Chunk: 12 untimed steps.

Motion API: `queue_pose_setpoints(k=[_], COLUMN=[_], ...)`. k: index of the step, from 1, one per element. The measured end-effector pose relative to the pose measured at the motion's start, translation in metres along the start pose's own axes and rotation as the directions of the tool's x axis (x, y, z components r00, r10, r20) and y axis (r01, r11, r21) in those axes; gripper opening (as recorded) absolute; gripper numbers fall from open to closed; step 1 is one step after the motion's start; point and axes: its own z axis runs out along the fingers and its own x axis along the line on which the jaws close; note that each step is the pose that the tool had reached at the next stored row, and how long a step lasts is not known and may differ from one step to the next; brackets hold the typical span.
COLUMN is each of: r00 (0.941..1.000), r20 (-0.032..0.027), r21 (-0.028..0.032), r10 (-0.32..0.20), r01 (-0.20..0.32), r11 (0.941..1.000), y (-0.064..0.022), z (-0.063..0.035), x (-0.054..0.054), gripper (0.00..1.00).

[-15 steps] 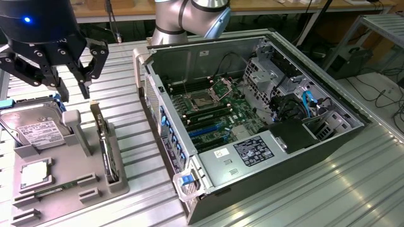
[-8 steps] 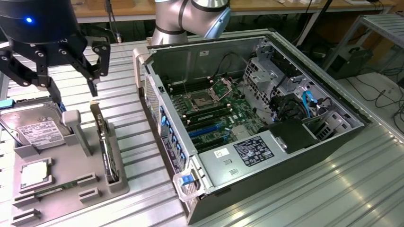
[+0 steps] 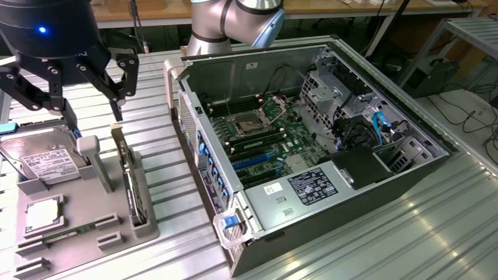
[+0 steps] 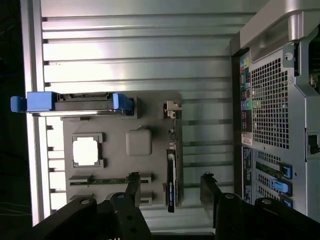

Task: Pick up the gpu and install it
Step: 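Pick up the gpu and move the gpu toward the slot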

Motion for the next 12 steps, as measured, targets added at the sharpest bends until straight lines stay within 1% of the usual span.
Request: queue_pose_setpoints(k=[3, 12], r00=[1.0, 1.0], r20=[0.0002, 0.0001], r21=[-0.0002, -0.0001], r10=[0.0, 0.0], r01=[0.0, 0.0], r11=[1.0, 1.0], y=[-0.0013, -0.0015], z=[0.0016, 0.0052], x=[0.0, 0.0001], gripper=[0.6, 0.6])
